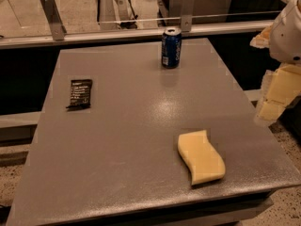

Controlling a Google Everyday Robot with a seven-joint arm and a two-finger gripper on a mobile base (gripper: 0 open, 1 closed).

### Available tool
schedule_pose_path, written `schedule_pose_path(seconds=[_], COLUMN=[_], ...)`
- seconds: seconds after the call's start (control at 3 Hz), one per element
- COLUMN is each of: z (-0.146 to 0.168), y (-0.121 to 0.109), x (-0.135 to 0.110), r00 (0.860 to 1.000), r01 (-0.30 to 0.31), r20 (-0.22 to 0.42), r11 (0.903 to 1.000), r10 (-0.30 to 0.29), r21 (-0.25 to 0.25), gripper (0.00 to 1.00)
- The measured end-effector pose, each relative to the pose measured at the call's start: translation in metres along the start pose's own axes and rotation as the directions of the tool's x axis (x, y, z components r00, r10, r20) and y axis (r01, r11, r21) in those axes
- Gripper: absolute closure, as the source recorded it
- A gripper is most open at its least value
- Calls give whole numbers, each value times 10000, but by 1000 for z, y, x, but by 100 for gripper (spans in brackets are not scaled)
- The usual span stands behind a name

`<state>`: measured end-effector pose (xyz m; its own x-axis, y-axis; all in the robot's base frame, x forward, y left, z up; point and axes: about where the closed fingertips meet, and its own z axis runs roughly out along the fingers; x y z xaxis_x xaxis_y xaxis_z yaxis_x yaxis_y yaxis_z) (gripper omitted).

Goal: Move pepsi can near sponge

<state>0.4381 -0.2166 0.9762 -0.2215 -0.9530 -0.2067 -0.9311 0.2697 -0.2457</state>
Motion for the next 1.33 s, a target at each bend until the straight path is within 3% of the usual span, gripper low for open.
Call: schedule_pose_path(seconds=[0.33,0.67,1.0,1.33], z=[0,10,29,58], y=[0,-21,-63,-106], x=[0,-4,-13,-32], r00=[10000,9961,9748,9391], r01=[-1,-430,-1010,-1364], r20=[2,781,2023,3231], r11=[10000,9990,9945,9899], r10=[1,421,936,1172], r21=[2,98,262,374], gripper=[0,0,0,0])
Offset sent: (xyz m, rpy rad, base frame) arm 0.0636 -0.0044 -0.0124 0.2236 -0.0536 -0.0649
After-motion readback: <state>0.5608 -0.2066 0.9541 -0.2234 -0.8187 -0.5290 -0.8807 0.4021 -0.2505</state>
